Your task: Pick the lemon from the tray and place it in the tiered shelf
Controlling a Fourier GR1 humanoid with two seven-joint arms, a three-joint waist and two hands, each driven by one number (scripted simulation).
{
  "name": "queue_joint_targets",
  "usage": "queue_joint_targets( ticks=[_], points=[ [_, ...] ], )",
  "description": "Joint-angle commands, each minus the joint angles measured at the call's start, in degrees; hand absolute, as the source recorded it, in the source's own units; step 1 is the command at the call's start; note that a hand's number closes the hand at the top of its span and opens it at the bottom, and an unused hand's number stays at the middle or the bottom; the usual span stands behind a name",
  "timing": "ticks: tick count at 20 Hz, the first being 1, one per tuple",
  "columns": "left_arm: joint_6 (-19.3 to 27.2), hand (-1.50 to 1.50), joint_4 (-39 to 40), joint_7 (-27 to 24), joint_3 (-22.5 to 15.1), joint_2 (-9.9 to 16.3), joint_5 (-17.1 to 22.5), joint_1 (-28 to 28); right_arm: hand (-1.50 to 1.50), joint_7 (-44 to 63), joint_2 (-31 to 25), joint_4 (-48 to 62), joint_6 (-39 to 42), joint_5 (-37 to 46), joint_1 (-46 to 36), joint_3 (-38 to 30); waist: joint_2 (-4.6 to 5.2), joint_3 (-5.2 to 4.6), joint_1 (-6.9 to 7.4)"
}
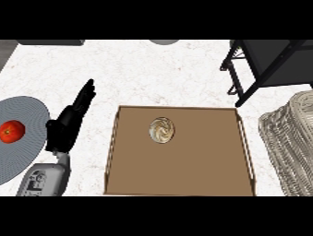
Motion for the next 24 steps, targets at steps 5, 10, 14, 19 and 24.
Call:
queue_joint_targets(
  ticks=[5, 10, 14, 19, 24],
  points=[
    [-0.1, 0.0, 0.9, 0.7, 1.5, 0.8, 0.4, -0.3, -1.5, -3.7, -1.2, 0.4, 0.9, -8.7, 0.2, -4.3, -0.05, 0.06, -0.37],
    [2.4, 0.0, 1.0, 0.3, -0.9, -2.2, -1.6, -0.5, -1.5, -0.5, 0.2, -6.3, 5.6, -12.6, 1.3, -3.1, -0.21, 0.03, -0.84],
    [0.9, 0.0, 0.4, -1.5, -0.5, -0.7, -1.3, 1.7, -1.5, -0.9, -1.5, -7.7, 9.8, -16.6, 1.8, -3.7, -0.19, 0.03, -0.6],
    [0.5, 0.0, 3.4, -2.2, 0.4, -0.4, -0.9, -0.9, -1.5, -1.8, -2.7, -7.7, 7.0, -22.2, -1.1, -8.9, -0.02, 0.04, -0.68],
    [2.3, 0.0, -0.8, -0.8, -1.1, -2.0, -1.9, 2.3, -1.5, 4.3, -7.2, -13.6, 7.4, -27.4, -1.0, -14.9, -0.42, 0.06, -1.27]
  ],
)
